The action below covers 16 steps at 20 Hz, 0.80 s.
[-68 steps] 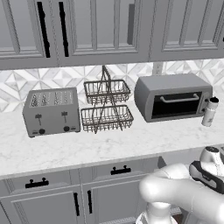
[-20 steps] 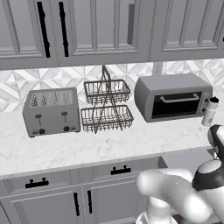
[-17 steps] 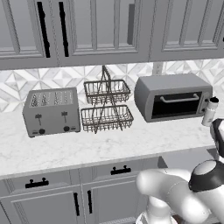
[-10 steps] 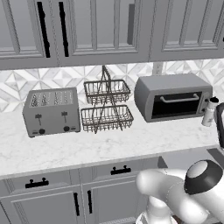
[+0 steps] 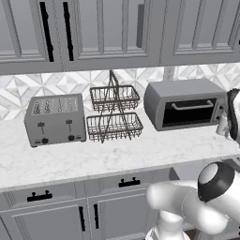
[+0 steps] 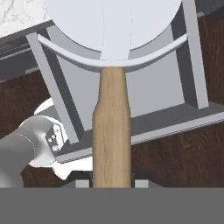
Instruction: Pick the pizza cutter from the drawer and place it on the counter.
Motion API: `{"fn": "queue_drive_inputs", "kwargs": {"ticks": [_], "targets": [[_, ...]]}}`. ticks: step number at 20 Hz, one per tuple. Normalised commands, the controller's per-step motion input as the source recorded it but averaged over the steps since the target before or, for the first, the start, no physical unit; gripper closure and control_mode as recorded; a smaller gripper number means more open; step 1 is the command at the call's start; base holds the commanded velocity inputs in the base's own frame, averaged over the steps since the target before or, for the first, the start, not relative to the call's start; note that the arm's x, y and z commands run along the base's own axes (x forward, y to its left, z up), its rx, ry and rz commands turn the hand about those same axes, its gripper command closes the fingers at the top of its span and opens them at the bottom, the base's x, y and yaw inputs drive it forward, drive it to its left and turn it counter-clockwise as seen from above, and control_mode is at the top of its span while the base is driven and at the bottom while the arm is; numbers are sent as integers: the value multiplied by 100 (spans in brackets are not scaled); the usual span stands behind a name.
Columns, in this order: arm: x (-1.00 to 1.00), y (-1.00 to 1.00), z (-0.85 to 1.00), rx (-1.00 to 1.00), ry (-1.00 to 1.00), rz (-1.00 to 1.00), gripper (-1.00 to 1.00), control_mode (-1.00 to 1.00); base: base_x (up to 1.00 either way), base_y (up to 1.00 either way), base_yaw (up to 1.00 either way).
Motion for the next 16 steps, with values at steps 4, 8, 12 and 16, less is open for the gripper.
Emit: {"fn": "queue_drive_inputs", "kwargs": {"ticks": [4, 8, 12, 16], "targets": [[100, 32, -29, 4, 0, 21, 100, -100, 0, 0, 0], [100, 47, -58, 0, 3, 20, 100, -100, 0, 0, 0], [95, 46, -50, 0, 2, 8, 100, -100, 0, 0, 0], [48, 19, -37, 0, 1, 9, 100, -100, 0, 0, 0]]}}
